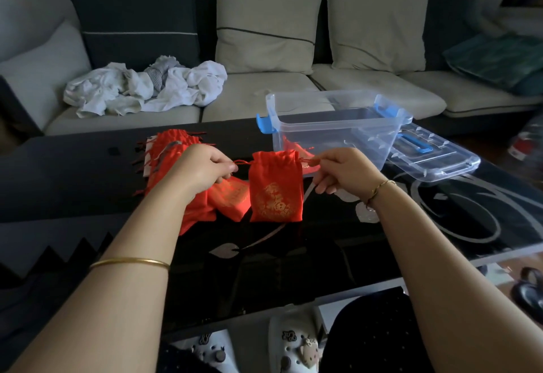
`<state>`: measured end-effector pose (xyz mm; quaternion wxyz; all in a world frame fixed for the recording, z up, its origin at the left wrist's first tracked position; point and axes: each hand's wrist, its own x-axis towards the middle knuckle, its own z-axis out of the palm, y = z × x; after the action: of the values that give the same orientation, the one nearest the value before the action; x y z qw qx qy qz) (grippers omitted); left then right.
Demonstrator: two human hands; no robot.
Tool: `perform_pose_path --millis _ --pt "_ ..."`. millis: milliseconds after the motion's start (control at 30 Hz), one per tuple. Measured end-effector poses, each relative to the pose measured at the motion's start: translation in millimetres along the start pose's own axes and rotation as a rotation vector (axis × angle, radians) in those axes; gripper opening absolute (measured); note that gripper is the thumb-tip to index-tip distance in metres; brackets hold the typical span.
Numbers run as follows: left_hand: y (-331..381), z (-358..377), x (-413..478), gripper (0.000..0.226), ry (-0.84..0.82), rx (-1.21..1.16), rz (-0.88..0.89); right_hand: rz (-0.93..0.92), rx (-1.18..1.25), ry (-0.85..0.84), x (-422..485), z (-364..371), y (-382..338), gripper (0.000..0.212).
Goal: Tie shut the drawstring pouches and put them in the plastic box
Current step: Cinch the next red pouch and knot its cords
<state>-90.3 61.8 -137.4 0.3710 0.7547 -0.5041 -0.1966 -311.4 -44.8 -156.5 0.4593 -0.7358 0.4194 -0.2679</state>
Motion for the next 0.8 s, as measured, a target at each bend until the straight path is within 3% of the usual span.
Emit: perform_pose_path --millis 133,333,400,467,533,600,667,800 --pt "-1 0 1 0.015 0.068 -0.006 -0.054 0.010 0.124 0.014 -4 -3 -3 0.007" --pt "0 5 4 0.033 0.116 -0.174 -0.196 0.098 0.280 0.150 -4 -5 -1 0.031" --pt "2 2 7 0.033 0.127 -0.438 -0.352 0.228 0.614 0.139 0 -6 1 0.036" --pt "4 -5 8 0.035 0.109 -0.854 -0.545 0.398 0.956 0.134 2 -11 4 0.037" --pt "4 -9 8 0.039 0.125 -1.099 -0.615 0.494 1.137 0.167 3 -13 6 0.038" --pt "8 -8 7 0.041 0.143 -1.158 -0.584 0.498 1.164 0.210 4 -10 7 0.038" --pt "15 -8 5 0.038 0.150 -1.197 -0.463 0.422 1.029 0.278 4 -6 3 0.036" --pt "34 -4 -5 0.034 -0.024 -1.025 -0.088 0.101 0.727 0.395 -1 -2 -18 0.032"
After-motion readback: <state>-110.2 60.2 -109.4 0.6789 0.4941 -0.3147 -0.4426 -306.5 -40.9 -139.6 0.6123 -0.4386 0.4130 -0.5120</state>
